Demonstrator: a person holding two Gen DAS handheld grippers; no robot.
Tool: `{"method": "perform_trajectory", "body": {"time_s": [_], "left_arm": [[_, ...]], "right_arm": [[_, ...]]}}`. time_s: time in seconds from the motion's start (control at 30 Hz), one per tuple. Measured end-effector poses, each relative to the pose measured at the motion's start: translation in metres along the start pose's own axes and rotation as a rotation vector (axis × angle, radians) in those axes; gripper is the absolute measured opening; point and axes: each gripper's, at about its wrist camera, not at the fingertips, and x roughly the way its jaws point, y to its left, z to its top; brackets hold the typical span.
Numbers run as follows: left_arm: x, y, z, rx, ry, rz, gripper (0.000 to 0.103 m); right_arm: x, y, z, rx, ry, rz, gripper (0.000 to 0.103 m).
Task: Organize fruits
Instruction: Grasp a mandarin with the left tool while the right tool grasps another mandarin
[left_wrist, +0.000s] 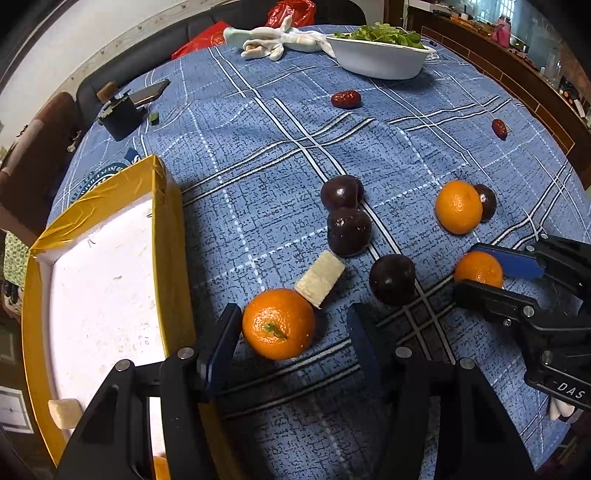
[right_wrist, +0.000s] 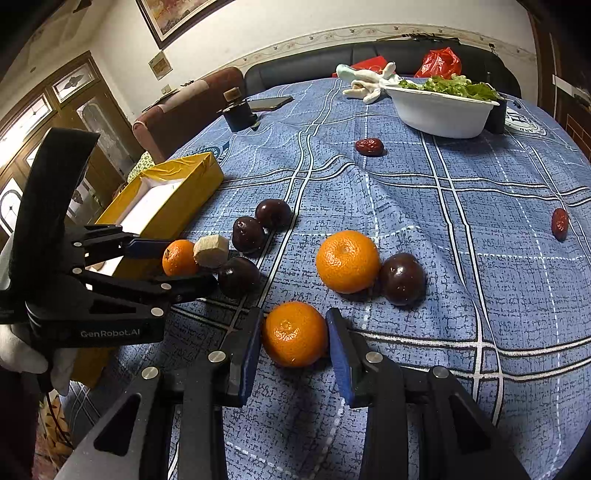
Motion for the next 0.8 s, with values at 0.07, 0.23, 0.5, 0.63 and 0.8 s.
{"method": "perform_trajectory", "body": {"time_s": [0.07,0.23,0.5,0.63,0.8], "left_arm": [[-0.003,-0.002,-0.002,0.002,-0.015,0.058,0.036],[-0.016,-0.002,-0.009,-0.04,-0.066,0.057,0.036],[-0.065,0.02,-0.053,-0.24,-0.189,-0.012,0.036],[-0.098,0.058,-0.096,-0.412,-0.275,-0.017,0.036],[-0.122,0.113,-0.143,-0.535,-0.3,0.072,0.036]], "right_arm": [[0.0,0.0,0.0,-0.001,0.001,0.0,0.039],[0.0,0.001,-0.001,-0.003,0.0,-0.004,0.038],[-0.001,0.0,-0.002,-0.006,-0.022,-0.005,0.038],[-0.003,-0.003,-0.002,0.007,-0.046,-0.041,0.038],[-0.014,0.009,0.004,-0.001,-0.075,-0.083,0.038]]}}
